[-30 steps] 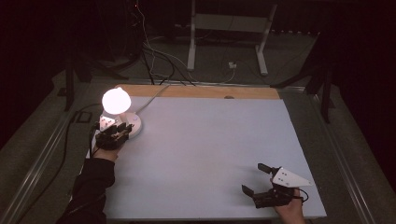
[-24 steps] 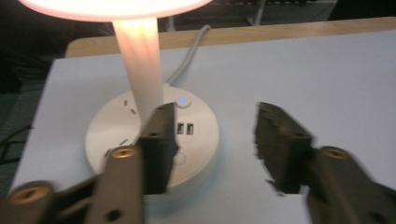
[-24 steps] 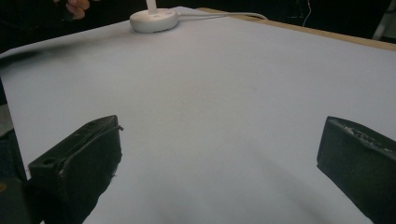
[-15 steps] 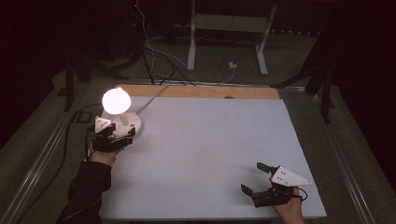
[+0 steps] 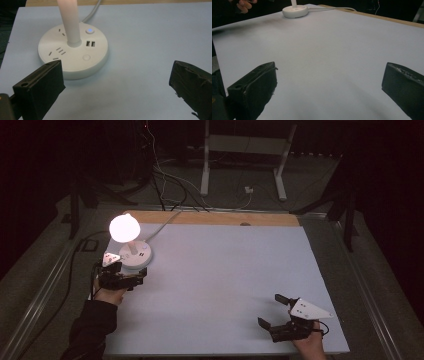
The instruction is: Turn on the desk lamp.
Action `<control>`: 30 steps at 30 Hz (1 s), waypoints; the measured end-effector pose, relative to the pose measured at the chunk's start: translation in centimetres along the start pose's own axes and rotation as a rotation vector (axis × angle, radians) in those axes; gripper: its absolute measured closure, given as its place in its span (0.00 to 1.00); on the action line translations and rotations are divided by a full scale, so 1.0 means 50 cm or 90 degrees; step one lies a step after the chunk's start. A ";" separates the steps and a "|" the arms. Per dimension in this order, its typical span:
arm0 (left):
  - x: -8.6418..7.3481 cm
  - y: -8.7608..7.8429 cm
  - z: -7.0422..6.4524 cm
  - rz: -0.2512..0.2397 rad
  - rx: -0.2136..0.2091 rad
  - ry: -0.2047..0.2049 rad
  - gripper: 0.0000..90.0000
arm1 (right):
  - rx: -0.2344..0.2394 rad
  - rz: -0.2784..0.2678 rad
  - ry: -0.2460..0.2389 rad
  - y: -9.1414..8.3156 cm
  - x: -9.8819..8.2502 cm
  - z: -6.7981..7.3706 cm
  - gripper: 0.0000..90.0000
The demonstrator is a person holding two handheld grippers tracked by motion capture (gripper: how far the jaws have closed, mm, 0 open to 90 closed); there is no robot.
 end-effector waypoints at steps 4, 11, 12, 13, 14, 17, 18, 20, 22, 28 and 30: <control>-0.014 -0.009 -0.015 0.002 -0.006 0.013 0.00 | 0.001 0.002 -0.001 0.002 0.000 0.000 0.00; -0.035 -0.030 -0.031 0.002 -0.020 0.020 0.00 | 0.002 0.001 0.001 0.002 0.000 0.001 0.00; -0.039 -0.034 -0.032 0.002 -0.020 0.020 0.00 | 0.002 0.001 0.000 0.002 0.000 0.001 0.00; -0.043 -0.038 -0.033 0.001 -0.024 0.023 0.00 | 0.002 0.002 0.000 0.002 0.000 0.001 0.00; -0.046 -0.041 -0.035 0.002 -0.025 0.024 0.00 | 0.002 0.002 0.000 0.002 -0.001 0.002 0.00; -0.057 -0.053 -0.039 0.001 -0.030 0.027 0.00 | 0.001 0.001 0.000 0.002 0.000 0.001 0.00; -0.061 -0.057 -0.039 0.002 -0.030 0.029 0.00 | 0.001 0.001 0.000 0.002 0.000 0.001 0.00; -0.068 -0.065 -0.040 0.000 -0.033 0.028 0.00 | 0.001 0.002 0.001 0.002 -0.001 0.000 0.00; -0.076 -0.072 -0.042 0.001 -0.036 0.030 0.00 | 0.000 0.004 0.000 0.003 -0.002 0.001 0.00; -0.101 -0.091 -0.054 -0.001 -0.044 0.037 0.00 | 0.000 0.004 0.000 0.003 -0.002 0.001 0.00; -0.111 -0.094 -0.057 0.000 -0.044 0.037 0.00 | -0.001 0.004 0.000 0.003 -0.002 0.000 0.00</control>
Point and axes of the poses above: each handheld gripper's, and its own axes: y roughly forward along the jaws, x roughly out of its top, z roughly to its left, the point moved 10 cm from there along y, roughly forward along the jaws
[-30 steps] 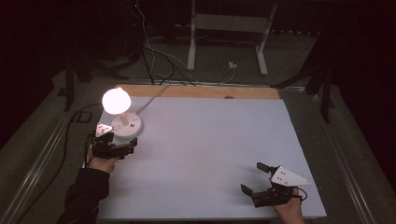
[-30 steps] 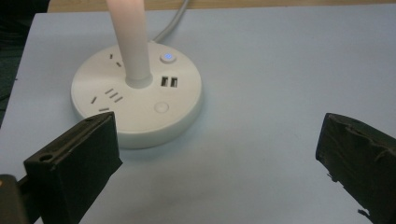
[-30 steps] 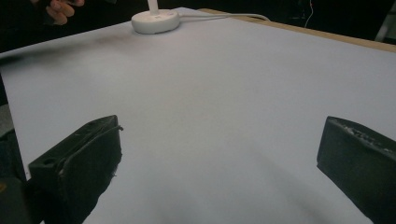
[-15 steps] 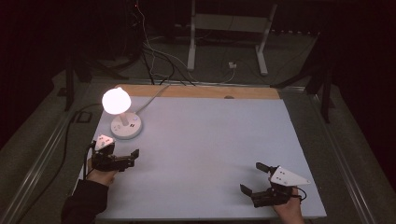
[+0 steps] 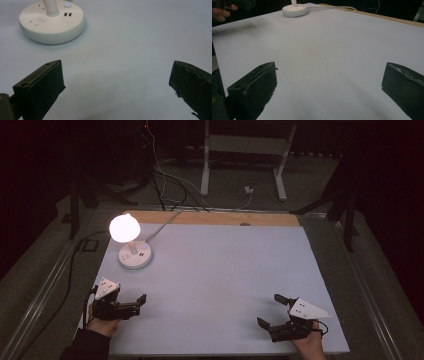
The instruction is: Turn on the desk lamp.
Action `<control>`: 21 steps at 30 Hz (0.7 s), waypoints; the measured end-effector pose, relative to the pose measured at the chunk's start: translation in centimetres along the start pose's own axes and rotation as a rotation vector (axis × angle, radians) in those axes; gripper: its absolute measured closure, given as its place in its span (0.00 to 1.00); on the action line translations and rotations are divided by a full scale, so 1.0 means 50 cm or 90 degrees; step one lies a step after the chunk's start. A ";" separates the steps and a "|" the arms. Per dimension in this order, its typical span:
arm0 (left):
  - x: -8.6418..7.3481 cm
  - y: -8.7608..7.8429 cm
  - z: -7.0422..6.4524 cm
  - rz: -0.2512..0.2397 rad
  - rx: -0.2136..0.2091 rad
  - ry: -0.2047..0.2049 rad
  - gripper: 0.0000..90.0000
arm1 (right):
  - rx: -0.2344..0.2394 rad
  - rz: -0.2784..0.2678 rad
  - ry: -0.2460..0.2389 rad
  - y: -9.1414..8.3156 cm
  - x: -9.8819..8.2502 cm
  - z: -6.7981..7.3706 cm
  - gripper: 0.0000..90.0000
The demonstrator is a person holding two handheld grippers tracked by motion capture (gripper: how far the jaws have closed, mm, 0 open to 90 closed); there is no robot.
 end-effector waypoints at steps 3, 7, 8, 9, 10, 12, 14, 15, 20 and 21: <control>-0.014 -0.002 -0.002 0.000 -0.001 -0.001 0.00 | 0.000 0.002 -0.001 0.000 -0.001 0.001 0.00; -0.026 -0.002 -0.003 -0.011 0.002 0.012 0.00 | 0.000 0.001 0.000 0.000 -0.001 0.001 0.00; -0.028 -0.001 -0.002 -0.014 0.005 0.021 0.00 | 0.000 0.001 0.001 0.000 -0.001 0.000 0.00; -0.032 0.001 -0.003 -0.010 0.000 0.025 0.00 | 0.001 0.001 0.002 0.000 -0.001 0.000 0.00; -0.036 0.005 -0.004 -0.005 -0.003 0.028 0.00 | 0.001 0.002 0.004 0.000 -0.001 -0.001 0.00; -0.041 0.010 -0.010 0.001 -0.020 0.036 0.00 | 0.002 0.002 0.003 0.000 -0.002 0.000 0.00; -0.042 0.012 -0.012 0.004 -0.027 0.025 0.00 | 0.002 0.001 0.002 0.000 -0.001 0.000 0.00; -0.042 0.013 -0.012 0.005 -0.026 0.026 0.00 | 0.002 0.001 0.002 0.000 -0.001 0.000 0.00; -0.047 0.018 -0.012 0.021 -0.020 0.025 0.00 | 0.003 0.000 0.003 0.000 0.000 0.000 0.00; -0.047 0.018 -0.013 0.022 -0.021 0.024 0.00 | 0.003 0.001 0.004 0.001 -0.001 0.000 0.00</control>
Point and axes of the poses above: each handheld gripper's, and its own axes: y roughly forward along the jaws, x roughly out of its top, z roughly to its left, the point moved 10 cm from there along y, roughly forward along the jaws
